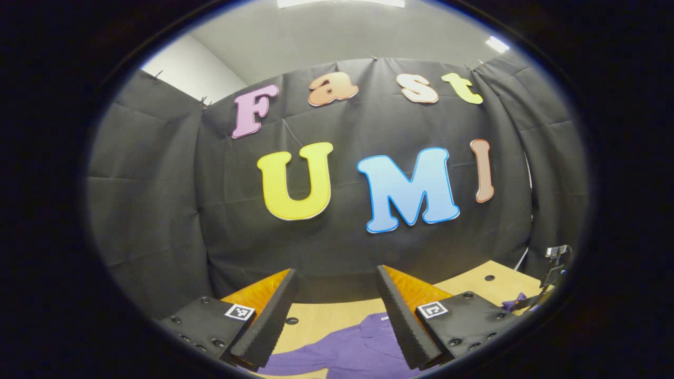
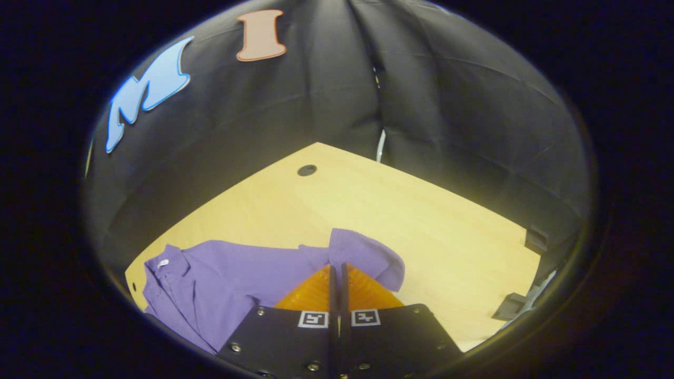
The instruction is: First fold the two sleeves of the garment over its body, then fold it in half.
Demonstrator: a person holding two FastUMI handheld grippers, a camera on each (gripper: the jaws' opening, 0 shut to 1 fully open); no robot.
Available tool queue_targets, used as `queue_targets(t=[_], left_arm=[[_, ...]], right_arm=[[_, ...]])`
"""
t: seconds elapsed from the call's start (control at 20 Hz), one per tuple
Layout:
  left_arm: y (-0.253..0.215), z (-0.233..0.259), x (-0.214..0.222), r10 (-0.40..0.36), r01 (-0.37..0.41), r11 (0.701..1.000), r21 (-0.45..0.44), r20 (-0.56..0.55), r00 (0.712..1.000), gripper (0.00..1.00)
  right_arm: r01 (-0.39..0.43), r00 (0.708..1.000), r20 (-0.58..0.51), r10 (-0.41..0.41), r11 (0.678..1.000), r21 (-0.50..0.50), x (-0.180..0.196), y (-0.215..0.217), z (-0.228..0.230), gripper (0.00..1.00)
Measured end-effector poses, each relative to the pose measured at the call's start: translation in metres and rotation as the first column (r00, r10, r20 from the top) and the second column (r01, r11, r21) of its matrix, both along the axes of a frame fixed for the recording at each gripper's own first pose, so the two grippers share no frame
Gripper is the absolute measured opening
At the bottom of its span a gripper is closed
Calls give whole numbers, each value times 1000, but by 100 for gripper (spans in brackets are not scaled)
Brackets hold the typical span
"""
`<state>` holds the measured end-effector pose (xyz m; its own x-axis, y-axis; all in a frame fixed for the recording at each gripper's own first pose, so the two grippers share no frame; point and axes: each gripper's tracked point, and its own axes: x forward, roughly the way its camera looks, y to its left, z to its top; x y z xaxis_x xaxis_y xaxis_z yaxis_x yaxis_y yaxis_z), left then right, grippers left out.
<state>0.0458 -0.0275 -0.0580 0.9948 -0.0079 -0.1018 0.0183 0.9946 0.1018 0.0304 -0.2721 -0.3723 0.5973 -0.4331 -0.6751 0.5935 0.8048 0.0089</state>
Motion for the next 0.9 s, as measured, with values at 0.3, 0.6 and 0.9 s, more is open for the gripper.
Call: queue_targets(t=[0.3,0.6,0.9], left_arm=[[44,-8,-7,49,-50,999,-11,-6,999,94],[94,-15,-14,96,-96,995,-12,-8,995,94],[163,-25,-28,174,-174,985,9,-20,984,94]], right_arm=[[-147,988,48,147,989,9,37,81,20,1],[-298,952,70,297,955,4,64,173,32,2],[-466,883,75,464,885,9,86,287,28,1]])
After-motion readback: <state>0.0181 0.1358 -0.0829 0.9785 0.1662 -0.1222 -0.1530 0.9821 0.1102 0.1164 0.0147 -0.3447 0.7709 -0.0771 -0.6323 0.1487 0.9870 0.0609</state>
